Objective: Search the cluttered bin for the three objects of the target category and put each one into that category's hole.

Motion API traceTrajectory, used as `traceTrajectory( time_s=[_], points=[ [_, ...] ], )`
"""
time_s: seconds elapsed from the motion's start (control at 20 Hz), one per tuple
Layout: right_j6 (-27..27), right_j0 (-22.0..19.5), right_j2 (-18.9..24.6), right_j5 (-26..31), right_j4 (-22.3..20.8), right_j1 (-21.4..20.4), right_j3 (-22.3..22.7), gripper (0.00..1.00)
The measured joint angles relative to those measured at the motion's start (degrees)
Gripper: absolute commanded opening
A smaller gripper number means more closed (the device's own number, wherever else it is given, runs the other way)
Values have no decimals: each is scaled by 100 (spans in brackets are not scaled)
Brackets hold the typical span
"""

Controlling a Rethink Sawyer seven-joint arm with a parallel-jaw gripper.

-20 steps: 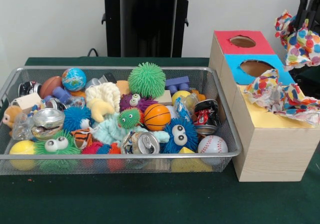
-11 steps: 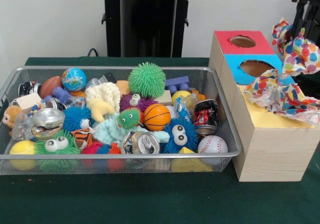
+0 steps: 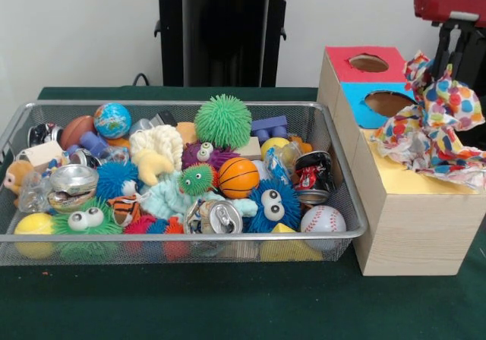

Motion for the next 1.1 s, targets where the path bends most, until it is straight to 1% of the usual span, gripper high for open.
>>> traceTrajectory(
  time_s=[0.4, 1.1],
  points=[
    [0, -110, 0, -463, 1, 117, 227, 0],
    [0, -397, 1, -1035, -4, 209, 494, 0]
  ],
)
